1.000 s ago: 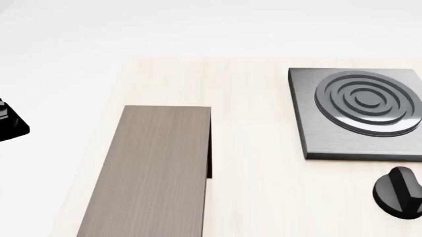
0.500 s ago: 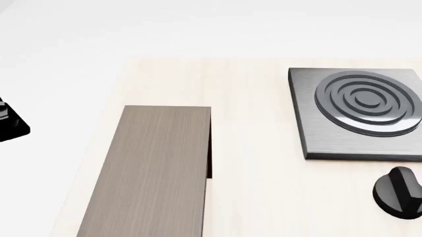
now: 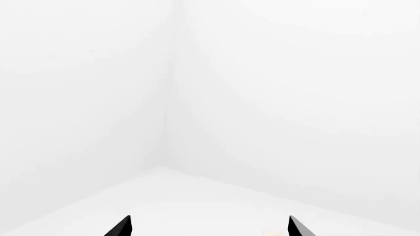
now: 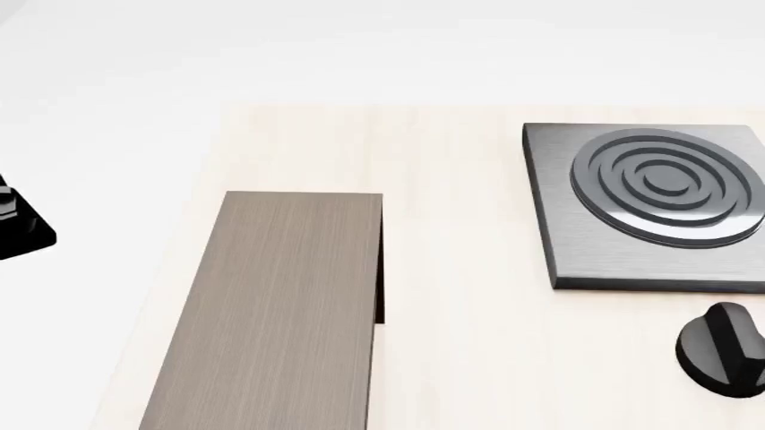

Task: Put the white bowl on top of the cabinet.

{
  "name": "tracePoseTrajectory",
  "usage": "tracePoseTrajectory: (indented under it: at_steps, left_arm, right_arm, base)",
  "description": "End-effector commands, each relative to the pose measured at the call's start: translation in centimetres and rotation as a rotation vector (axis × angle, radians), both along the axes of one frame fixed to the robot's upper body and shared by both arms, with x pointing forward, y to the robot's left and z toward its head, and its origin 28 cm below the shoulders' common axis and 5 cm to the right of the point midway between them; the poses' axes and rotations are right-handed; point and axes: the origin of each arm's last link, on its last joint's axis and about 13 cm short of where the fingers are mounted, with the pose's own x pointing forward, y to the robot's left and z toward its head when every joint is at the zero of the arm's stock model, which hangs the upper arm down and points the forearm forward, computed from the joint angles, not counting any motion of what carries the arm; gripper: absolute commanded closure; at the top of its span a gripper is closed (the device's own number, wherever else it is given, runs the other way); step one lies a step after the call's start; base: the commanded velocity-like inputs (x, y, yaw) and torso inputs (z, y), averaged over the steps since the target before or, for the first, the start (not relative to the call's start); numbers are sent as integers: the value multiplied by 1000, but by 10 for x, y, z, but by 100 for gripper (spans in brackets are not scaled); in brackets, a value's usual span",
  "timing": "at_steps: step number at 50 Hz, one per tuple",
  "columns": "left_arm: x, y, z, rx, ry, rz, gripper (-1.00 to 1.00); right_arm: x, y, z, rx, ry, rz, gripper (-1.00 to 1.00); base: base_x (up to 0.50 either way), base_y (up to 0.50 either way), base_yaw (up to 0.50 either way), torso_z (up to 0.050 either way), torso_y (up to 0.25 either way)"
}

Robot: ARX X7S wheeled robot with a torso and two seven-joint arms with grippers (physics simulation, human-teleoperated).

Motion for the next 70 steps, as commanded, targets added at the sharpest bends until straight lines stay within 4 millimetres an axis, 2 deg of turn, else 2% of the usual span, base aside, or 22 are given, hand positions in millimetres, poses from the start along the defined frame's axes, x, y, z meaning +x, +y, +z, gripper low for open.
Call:
tracePoseTrajectory:
  at_steps: [1, 14, 22, 40, 70]
  left_arm:
    - [-1, -1, 1, 2, 2, -1, -100]
    - [-1, -1, 0, 3, 3, -1, -100]
    - [0, 1, 1, 1, 2, 5, -100]
    - [0, -1, 0, 4, 5, 0, -100]
    - [0, 0, 0, 6, 6, 5, -100]
  right_arm:
    - [-4, -8, -7, 43, -19, -30, -100]
    - [-7, -13, -10, 84, -76, -37, -100]
    - [-3, -17, -18, 112, -115, -38, -100]
    - [2, -29, -20, 154, -160, -57, -100]
    - [15, -43, -43, 178, -82, -95, -100]
  base:
    - [0, 0, 0, 0, 0]
    - [0, 0, 0, 0, 0]
    - [0, 0, 0, 0, 0]
    - [0, 0, 0, 0, 0]
    - [0, 0, 0, 0, 0]
